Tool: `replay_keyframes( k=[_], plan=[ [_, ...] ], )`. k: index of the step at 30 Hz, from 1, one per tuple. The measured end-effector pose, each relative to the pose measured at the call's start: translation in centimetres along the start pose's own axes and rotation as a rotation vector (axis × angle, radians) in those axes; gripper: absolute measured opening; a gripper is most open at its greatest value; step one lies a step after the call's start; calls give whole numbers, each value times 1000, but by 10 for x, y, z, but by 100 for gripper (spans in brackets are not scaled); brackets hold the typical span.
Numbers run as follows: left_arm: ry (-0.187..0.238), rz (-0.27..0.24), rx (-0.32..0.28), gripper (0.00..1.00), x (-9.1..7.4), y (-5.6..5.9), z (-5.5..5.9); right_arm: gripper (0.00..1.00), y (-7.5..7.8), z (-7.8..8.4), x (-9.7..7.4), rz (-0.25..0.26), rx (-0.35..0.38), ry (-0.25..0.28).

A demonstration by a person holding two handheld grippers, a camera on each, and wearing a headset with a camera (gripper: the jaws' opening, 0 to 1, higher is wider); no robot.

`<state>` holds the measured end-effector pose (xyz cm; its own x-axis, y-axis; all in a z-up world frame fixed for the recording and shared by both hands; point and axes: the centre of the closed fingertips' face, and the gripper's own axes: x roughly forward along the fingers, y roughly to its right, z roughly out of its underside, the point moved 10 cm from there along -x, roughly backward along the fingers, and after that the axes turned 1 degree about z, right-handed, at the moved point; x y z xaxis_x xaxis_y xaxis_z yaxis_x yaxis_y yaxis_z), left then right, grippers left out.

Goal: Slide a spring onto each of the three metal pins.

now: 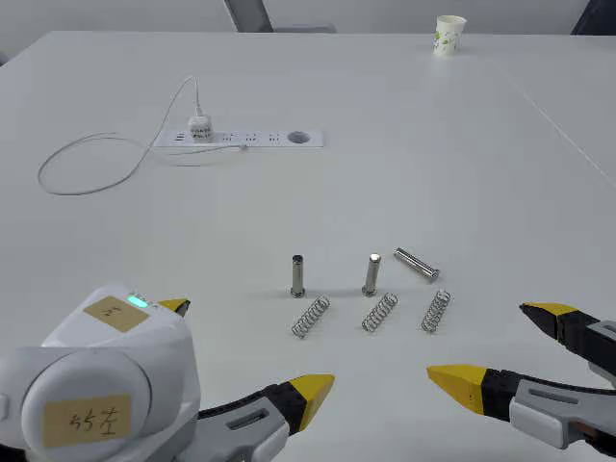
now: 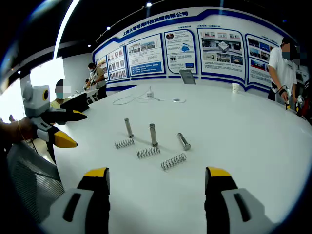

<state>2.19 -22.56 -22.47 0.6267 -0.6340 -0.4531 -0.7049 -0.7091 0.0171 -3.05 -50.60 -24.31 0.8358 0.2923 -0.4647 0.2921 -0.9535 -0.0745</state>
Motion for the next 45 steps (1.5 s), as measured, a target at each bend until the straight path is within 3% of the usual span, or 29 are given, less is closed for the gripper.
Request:
replay_keyframes(
  k=[27, 45],
  plan=[
    [9, 7, 0, 90, 0, 2, -1, 77, 1, 1, -1, 2, -8, -25],
    [20, 17, 8, 100, 1, 7, -5, 72, 8, -8, -3, 11, 9, -48]
  ],
)
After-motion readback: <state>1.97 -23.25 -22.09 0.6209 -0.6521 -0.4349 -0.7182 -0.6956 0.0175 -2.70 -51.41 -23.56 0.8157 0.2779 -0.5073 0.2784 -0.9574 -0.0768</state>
